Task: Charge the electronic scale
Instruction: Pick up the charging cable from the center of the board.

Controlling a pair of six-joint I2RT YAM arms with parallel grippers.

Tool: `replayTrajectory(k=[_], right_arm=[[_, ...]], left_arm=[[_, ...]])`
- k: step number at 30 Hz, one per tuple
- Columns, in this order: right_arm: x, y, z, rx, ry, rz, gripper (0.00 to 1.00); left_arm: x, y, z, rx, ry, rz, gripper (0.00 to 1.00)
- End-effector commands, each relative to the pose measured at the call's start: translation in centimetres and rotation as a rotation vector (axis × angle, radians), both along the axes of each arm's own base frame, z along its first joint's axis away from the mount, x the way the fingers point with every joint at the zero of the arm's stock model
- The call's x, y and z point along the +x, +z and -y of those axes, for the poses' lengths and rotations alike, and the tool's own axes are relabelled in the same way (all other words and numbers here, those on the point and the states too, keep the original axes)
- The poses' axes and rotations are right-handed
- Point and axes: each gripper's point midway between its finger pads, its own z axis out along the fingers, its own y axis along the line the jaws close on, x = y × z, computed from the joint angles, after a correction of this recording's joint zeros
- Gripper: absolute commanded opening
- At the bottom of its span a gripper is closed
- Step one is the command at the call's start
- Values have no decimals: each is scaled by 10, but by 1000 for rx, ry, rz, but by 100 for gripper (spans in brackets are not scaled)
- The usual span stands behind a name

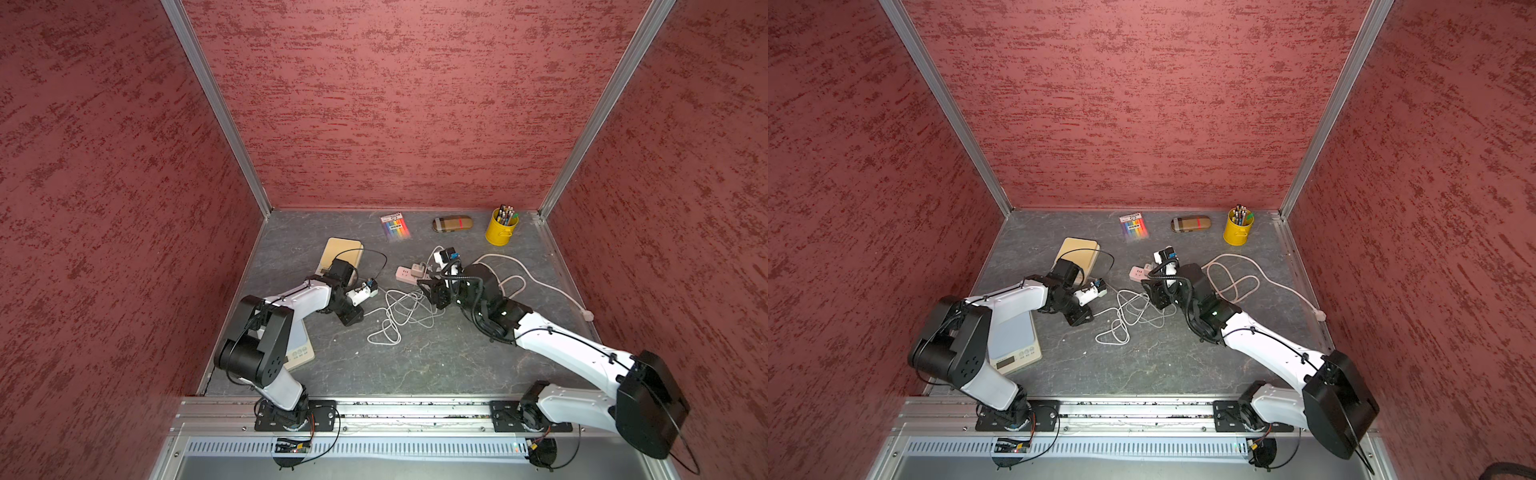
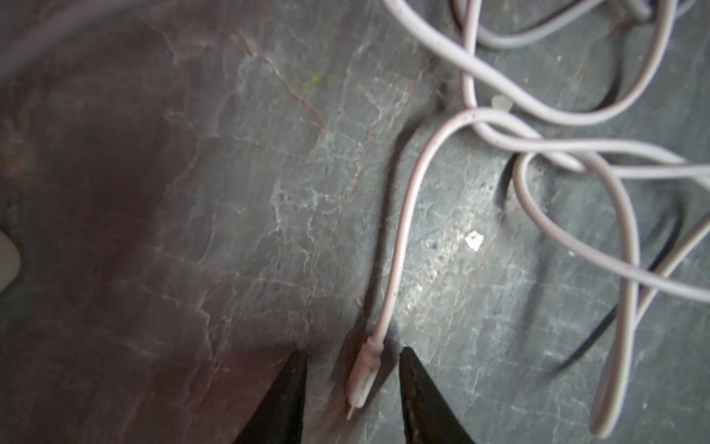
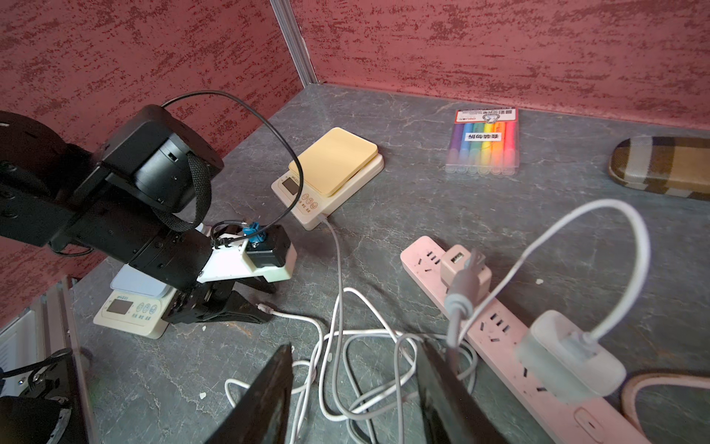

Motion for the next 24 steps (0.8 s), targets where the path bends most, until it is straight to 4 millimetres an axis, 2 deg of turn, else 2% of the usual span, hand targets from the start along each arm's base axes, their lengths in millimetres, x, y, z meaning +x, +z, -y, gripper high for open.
replayTrajectory(k=[1,3,5,6,9,13,15,17,20,24], right_arm=[[1,13,3,41,-29,31,54],[1,13,4,38,-30,35,54],[1,14,4,29,-28,41,54],[2,15,4,27,-28,44,54],[0,19,2,15,-6,67,55],[-16,29,-12,3,151,170,59],[-28,39,-23,9,264,266,59],[-32,49,-31,22,314,341,59],[-40,57,-51,2,428,451,59],[-55,48,-83,-102,584,601,60]], left_arm=[[-13,-11,2,34,-46,-47,40],[-15,-15,0,55,-48,-71,28],[-15,-12,0,66,-54,-80,6],[-15,-7,1,60,-55,-77,1],[-18,16,8,5,-71,-64,0],[-27,70,23,-141,-104,-42,0],[-32,93,27,-192,-109,-34,0],[-37,113,29,-237,-111,-32,0],[-49,137,34,-321,-121,-64,0],[-60,169,42,-474,-121,-117,0]])
